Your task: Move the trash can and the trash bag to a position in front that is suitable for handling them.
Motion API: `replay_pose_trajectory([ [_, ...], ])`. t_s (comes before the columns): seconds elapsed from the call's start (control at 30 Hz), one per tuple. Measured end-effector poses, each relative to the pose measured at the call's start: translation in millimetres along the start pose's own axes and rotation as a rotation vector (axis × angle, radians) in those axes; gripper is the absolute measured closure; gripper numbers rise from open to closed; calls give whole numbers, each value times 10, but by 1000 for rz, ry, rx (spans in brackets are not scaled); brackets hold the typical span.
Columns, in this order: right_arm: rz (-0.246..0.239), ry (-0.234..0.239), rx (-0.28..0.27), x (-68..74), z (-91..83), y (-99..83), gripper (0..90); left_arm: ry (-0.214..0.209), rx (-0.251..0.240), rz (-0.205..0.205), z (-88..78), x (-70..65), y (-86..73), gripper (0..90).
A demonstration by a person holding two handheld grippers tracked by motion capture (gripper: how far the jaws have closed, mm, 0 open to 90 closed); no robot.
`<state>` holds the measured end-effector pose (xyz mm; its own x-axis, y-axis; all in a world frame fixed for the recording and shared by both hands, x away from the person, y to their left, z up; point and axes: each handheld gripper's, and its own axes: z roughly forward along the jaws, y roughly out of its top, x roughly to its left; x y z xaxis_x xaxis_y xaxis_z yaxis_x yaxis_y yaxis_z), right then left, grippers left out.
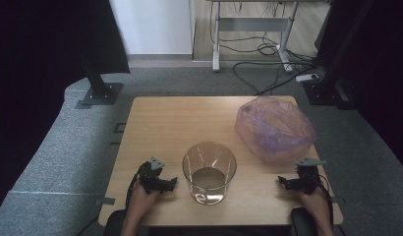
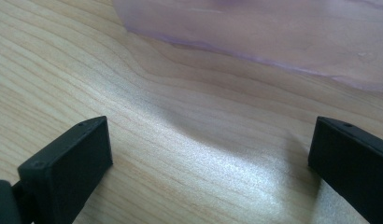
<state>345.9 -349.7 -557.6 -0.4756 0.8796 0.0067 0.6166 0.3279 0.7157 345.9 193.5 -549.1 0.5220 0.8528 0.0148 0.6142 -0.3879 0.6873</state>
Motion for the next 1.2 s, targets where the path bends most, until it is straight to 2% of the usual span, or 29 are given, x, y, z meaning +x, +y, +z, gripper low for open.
replay_pose_trajectory([
  [0.2,29,-30,0,72,-14,-15,0,3,-1,-5,0,-6,0,0],
  [0.7,27,-21,0,75,-13,-12,0,3,-1,-5,1,-6,1,0],
  [0.77,31,-17,-3,75,-16,-13,0,1,-1,-2,0,-7,1,0],
  [0.8,37,-7,-7,74,-19,-13,0,-1,-2,1,0,-9,1,0],
  [0.83,51,25,-6,72,-30,-3,0,-6,1,5,-3,-12,3,0],
  [0.93,55,44,1,80,-42,13,0,-31,4,12,-11,-28,12,0],
  [1.03,12,37,-7,131,-78,52,0,-49,-7,31,-55,-62,46,0],
  [1.2,-3,44,-21,202,-153,113,0,-61,-41,40,-164,-68,133,0],
])
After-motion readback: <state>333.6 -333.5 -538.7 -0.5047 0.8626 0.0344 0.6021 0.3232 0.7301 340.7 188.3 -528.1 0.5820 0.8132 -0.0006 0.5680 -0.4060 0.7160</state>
